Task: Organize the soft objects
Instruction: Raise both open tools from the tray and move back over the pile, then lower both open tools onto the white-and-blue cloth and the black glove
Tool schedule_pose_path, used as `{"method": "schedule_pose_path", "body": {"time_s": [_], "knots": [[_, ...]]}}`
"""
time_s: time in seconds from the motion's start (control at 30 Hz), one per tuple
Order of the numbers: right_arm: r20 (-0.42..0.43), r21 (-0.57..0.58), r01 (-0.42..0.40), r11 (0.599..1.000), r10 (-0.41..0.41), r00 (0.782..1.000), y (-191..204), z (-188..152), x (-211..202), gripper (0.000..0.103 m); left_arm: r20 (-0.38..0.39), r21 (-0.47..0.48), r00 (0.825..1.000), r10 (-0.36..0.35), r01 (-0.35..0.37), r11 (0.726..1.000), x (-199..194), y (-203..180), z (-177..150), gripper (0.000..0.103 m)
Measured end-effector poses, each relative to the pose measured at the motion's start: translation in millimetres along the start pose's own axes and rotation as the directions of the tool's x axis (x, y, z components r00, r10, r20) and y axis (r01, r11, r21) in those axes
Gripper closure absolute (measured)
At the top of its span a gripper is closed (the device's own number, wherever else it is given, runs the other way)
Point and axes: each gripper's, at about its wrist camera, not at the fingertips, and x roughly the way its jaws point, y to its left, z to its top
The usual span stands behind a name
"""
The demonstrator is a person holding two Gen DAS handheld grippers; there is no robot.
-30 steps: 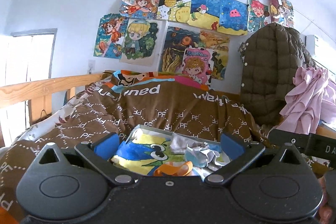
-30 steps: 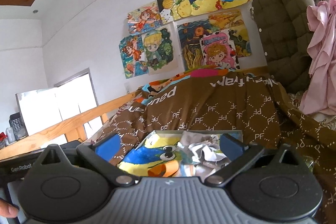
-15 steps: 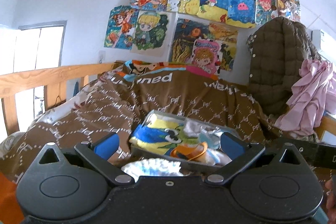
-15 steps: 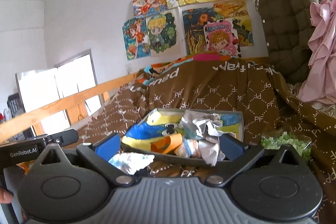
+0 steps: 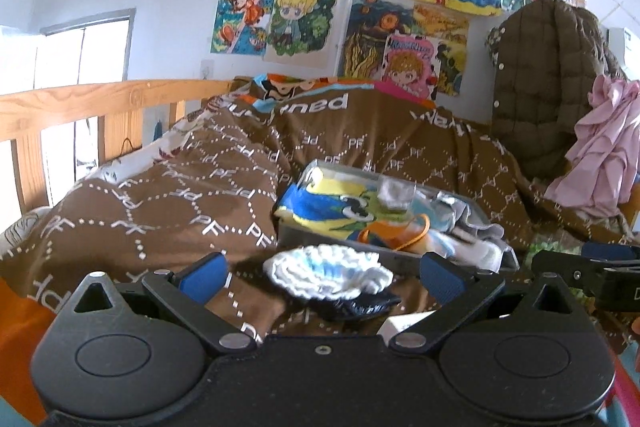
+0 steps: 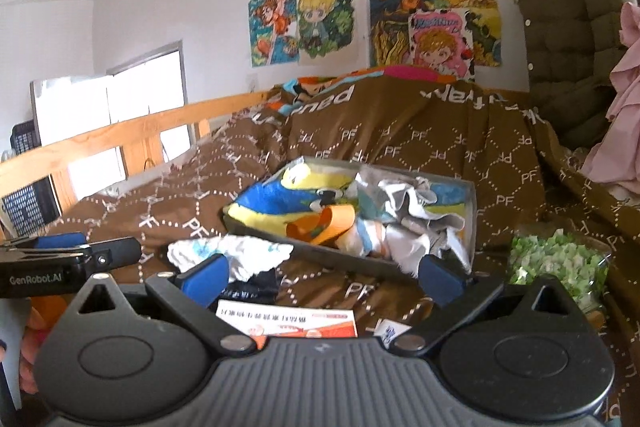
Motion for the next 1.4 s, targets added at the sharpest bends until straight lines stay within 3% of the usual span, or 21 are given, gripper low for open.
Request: {"method": "schedule_pose_path", "body": {"time_s": [0.4, 0.97, 1.4], "knots": [[-0.076, -0.031, -0.039, 0.999, 0.037, 0.996, 12, -13, 13, 0.0, -0.069, -0.003, 0.997, 0.019, -0.019, 1.0, 16, 13, -12, 0.001], [-0.158, -0.128, -0.108, 0.986, 0.088, 0.984, 39, -34, 39, 0.0, -0.206, -0.023, 0.978, -0.02, 0.015, 1.0, 48, 31, -14, 0.001], [-0.137, -0.168, -0.099, 0.981, 0.076, 0.988, 46, -29, 65, 0.0, -0.205, 0.003, 0.977, -0.057, 0.059, 0.998, 81, 31, 0, 0.001]]}}
